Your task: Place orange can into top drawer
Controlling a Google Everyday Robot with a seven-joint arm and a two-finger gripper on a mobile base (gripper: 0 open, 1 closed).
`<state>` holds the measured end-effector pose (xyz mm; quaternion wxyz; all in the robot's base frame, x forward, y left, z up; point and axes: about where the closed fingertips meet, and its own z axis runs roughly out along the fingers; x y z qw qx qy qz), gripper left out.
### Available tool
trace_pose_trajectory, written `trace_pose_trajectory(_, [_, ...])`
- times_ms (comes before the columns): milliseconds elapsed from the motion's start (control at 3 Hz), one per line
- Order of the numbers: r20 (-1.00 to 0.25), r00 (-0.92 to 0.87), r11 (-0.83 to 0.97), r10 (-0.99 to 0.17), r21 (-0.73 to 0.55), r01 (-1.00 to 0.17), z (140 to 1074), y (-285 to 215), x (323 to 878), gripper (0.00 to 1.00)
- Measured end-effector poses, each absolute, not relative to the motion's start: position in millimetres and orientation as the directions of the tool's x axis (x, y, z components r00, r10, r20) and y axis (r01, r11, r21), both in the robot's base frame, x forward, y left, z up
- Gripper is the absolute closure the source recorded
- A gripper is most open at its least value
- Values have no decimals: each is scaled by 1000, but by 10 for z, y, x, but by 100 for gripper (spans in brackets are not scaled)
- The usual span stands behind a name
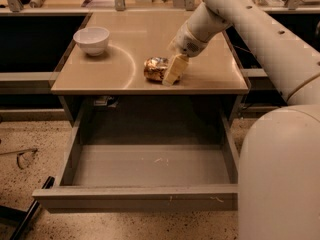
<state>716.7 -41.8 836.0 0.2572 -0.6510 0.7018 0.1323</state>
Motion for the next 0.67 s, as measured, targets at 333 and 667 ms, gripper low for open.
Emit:
trace_pose_trajectory(333, [-533, -20, 117, -846, -149, -982, 8359, -418, 7167, 42])
trace_pose_trajectory(667, [-533, -20, 117, -846, -149, -982, 8359, -418, 7167, 65])
